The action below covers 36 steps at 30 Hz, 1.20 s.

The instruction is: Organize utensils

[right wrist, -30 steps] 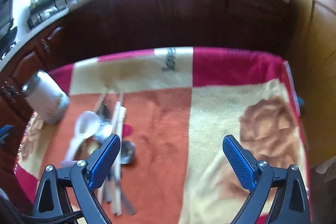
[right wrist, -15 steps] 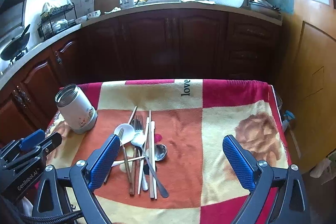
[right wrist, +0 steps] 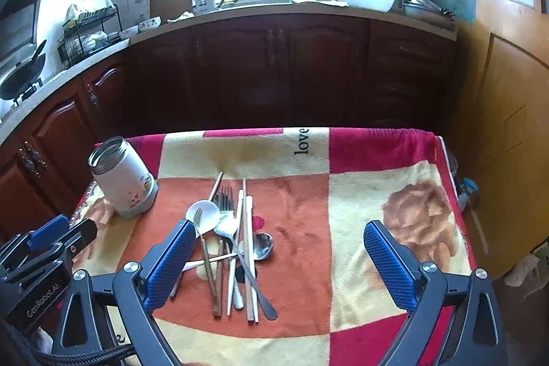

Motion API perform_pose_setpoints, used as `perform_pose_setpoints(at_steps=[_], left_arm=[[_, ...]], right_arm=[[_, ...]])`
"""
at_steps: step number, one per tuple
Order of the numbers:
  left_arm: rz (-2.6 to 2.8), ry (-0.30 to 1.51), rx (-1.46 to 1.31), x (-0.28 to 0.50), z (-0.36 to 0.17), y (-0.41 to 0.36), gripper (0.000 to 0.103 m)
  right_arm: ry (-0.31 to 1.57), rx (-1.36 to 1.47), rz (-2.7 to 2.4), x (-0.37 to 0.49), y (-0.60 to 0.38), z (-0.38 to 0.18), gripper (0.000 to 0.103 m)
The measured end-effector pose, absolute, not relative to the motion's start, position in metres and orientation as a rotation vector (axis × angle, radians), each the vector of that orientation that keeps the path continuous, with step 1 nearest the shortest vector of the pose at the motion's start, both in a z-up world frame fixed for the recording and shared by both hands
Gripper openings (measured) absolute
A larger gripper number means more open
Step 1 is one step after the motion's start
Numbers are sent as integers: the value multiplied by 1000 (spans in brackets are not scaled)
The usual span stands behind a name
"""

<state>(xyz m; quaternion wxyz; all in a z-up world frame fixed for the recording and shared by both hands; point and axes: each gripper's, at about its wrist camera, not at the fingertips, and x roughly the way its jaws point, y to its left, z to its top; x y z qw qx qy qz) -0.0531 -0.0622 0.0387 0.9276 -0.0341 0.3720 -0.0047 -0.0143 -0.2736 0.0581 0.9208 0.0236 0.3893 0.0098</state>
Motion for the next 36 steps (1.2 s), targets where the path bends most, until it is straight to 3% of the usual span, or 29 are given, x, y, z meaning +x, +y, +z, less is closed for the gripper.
perform_pose_setpoints(at_steps=[36], left_arm=[[-17,787,-83,-50,33,-58,50]], right_arm=[[827,29,16,-8,-271,48,98]])
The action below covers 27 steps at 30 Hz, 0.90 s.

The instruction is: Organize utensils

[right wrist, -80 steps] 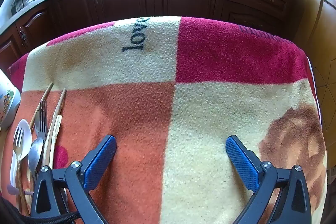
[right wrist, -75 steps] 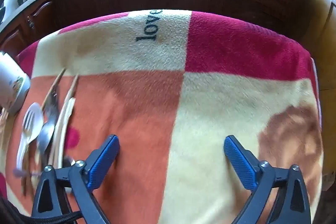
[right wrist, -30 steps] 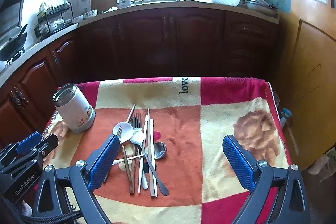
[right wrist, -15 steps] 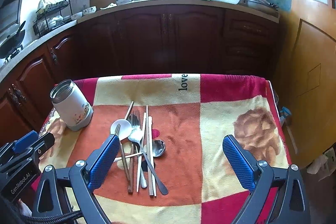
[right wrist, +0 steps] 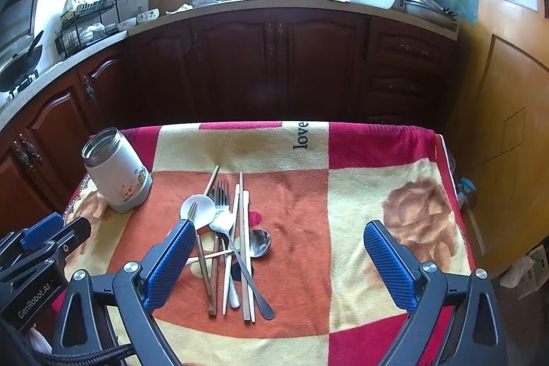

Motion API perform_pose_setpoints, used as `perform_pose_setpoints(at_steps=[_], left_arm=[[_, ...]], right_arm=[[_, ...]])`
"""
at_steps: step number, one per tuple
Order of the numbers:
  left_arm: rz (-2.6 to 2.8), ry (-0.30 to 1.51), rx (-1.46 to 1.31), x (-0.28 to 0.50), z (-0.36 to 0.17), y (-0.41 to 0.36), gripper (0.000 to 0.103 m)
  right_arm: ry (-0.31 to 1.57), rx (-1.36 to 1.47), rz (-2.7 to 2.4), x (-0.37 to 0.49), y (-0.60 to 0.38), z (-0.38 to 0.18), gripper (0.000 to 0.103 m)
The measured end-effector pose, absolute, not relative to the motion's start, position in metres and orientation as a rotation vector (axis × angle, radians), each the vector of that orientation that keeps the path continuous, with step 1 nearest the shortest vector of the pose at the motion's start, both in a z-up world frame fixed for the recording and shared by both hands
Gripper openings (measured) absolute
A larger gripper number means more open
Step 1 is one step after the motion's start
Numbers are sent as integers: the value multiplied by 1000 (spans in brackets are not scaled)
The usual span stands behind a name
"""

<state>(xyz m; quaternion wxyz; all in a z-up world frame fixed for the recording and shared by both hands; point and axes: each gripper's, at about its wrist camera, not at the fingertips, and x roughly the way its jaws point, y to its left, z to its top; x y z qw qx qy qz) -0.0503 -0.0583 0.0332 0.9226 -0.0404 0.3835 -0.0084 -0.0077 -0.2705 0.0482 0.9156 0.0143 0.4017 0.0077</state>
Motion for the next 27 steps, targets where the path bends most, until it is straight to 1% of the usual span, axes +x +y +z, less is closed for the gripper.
perform_pose_setpoints(at_steps=[27], left_arm=[[-33,799,-79,-49,26,-61,50]], right_arm=[[841,-27,40,-6,-262,41,98]])
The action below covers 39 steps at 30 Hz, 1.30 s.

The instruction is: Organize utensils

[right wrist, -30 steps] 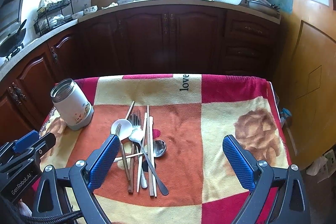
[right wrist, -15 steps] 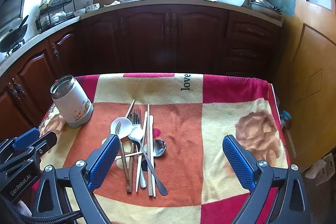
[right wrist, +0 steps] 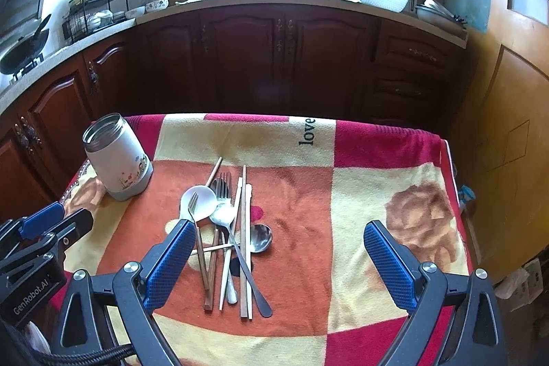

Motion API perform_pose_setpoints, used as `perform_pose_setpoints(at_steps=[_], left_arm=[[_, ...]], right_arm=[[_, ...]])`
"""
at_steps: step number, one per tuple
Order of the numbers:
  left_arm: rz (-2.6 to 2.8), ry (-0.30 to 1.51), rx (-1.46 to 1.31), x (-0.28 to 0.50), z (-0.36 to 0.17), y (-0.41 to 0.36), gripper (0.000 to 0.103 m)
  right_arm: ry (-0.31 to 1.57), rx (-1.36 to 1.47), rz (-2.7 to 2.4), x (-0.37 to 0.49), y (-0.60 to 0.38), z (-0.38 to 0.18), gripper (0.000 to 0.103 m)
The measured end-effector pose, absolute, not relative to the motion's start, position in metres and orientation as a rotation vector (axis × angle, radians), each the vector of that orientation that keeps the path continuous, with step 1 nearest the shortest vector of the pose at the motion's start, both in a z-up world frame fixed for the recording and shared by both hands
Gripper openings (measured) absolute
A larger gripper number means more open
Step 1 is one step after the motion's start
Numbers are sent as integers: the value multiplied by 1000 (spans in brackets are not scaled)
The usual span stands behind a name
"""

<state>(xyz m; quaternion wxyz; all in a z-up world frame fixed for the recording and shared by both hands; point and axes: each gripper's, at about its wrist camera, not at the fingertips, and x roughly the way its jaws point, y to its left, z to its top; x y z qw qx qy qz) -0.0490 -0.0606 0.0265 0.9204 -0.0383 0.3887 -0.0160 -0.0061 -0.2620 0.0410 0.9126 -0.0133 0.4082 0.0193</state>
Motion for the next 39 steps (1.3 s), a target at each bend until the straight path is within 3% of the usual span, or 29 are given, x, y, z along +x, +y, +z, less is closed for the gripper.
perform_pose_setpoints(at_steps=[39], left_arm=[[-13,830,-88,-42,14,-55,50]], right_arm=[[881,-43,84,1,-258,25,98]])
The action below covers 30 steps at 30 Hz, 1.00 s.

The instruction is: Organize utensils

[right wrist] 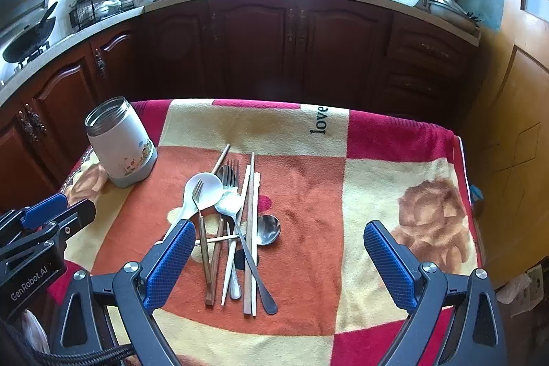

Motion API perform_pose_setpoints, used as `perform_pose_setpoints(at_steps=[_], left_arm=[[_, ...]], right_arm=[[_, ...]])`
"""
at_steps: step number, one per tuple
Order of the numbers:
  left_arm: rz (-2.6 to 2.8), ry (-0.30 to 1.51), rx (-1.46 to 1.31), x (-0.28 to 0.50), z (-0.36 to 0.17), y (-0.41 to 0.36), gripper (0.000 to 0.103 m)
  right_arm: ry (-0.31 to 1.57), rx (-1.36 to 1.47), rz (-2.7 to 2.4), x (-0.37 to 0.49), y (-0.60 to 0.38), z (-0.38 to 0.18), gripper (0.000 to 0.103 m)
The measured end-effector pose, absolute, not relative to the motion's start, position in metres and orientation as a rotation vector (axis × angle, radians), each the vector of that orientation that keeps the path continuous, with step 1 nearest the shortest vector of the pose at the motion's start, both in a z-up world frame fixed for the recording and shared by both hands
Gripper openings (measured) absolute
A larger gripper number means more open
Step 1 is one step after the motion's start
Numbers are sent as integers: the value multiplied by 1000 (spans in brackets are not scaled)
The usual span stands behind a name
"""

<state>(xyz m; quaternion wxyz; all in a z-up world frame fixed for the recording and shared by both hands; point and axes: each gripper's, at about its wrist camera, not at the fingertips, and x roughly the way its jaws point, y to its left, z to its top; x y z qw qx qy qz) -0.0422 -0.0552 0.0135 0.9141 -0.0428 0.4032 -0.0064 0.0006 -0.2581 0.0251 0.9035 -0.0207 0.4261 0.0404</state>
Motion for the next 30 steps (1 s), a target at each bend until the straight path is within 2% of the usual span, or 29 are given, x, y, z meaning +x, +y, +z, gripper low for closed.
perform_pose_setpoints(at_steps=[26,30], left_arm=[[-18,864,-110,-34,5,-51,50],[-28,881,-116,-31,0,-49,50]], right_arm=[[924,-53,167,7,-250,15,98],[934,-53,181,10,-250,11,92]])
